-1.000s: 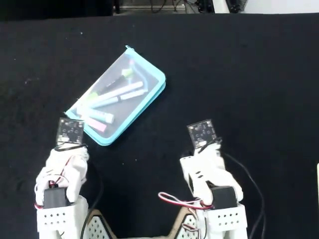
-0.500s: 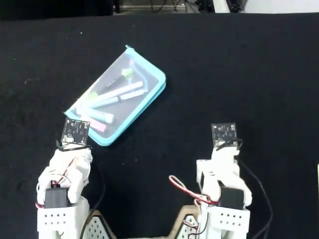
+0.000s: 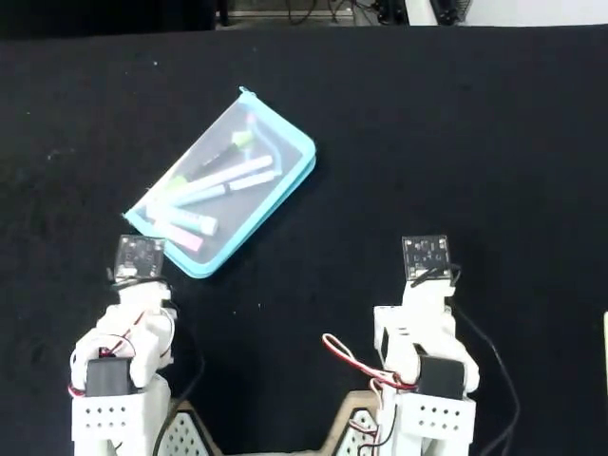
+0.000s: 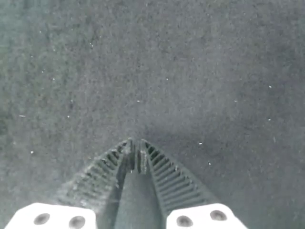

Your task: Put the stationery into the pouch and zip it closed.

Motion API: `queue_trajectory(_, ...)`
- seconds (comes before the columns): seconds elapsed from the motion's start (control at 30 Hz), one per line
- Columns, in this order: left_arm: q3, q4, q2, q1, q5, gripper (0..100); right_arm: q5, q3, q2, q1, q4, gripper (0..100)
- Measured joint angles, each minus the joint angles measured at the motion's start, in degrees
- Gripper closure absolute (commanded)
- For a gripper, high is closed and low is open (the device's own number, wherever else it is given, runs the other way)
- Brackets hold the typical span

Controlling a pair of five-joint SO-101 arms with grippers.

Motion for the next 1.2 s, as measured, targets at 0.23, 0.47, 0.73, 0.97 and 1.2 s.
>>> queue_trajectory(0.23, 0.0, 0.0, 0.0, -1.05, 10.46, 97, 0.0, 0.0, 0.0, 0.0, 0.0, 98.6)
queue_trajectory(0.47, 0.0, 0.0, 0.0, -8.97, 3.96, 97, 0.0, 0.0, 0.0, 0.0, 0.0, 98.6)
queue_trajectory(0.73, 0.0, 0.0, 0.0, -13.63, 3.52, 97, 0.0, 0.0, 0.0, 0.0, 0.0, 98.6)
queue_trajectory(0.97, 0.0, 0.0, 0.0, -13.71, 3.52, 97, 0.0, 0.0, 0.0, 0.0, 0.0, 98.6)
queue_trajectory(1.2, 0.0, 0.0, 0.0, -13.71, 3.52, 97, 0.0, 0.0, 0.0, 0.0, 0.0, 98.6)
